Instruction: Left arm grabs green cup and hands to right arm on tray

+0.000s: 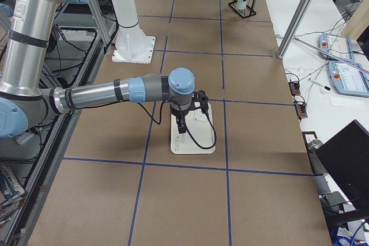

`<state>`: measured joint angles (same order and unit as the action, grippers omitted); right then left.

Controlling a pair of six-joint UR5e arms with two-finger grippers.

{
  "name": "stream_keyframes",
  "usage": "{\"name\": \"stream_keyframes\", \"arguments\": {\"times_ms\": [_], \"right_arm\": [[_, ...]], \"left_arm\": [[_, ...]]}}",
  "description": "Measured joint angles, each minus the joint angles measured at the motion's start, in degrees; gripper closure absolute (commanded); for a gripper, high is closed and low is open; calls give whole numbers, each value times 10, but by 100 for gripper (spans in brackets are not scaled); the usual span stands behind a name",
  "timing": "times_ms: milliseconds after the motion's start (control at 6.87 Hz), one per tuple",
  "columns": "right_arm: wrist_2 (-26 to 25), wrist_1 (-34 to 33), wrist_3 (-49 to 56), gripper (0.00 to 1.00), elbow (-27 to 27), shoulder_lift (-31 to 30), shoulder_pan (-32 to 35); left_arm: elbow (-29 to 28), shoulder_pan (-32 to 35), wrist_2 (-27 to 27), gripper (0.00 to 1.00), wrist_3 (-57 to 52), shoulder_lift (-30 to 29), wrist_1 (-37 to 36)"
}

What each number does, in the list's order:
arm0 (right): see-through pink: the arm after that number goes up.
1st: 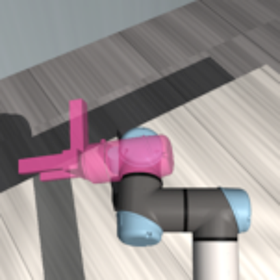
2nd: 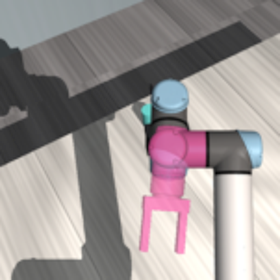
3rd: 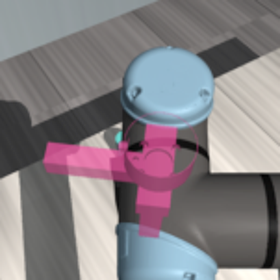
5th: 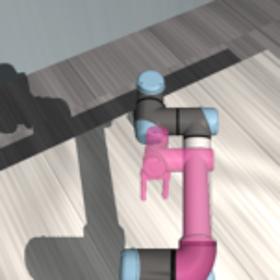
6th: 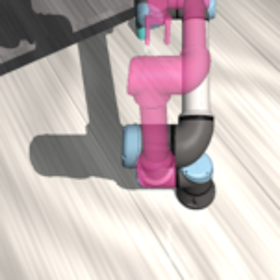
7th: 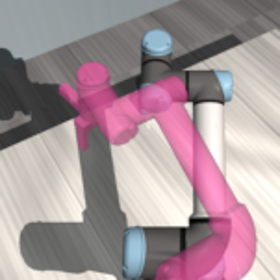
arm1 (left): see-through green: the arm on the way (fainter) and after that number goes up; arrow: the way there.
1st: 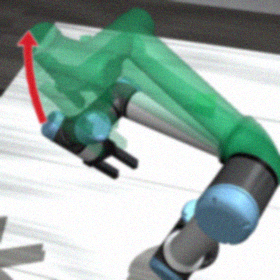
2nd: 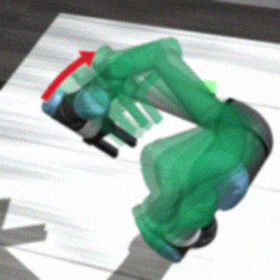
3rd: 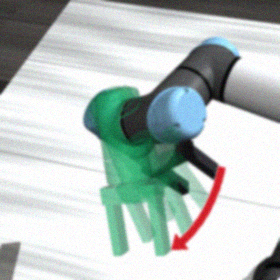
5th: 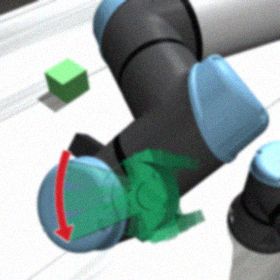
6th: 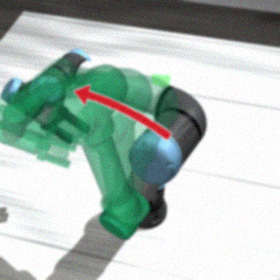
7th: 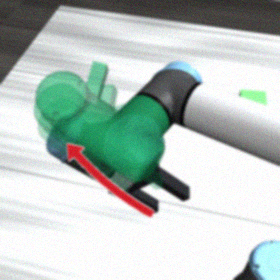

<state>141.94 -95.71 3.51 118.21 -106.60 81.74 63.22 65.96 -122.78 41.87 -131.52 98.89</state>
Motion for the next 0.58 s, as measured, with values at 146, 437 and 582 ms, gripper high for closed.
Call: {"name": "stream_keyframes", "arguments": {"times_ms": [146, 437, 582], "right_arm": [[0, 0, 0, 0, 0, 0, 0], [0, 0, 0, 0, -1, 0, 0], [0, 0, 0, 0, -1, 0, 0]], "left_arm": [[0, -1, 0, 3, -1, 0, 0], [0, -5, 0, 9, -1, 0, 1], [0, -6, 0, 19, -1, 0, 1]]}}
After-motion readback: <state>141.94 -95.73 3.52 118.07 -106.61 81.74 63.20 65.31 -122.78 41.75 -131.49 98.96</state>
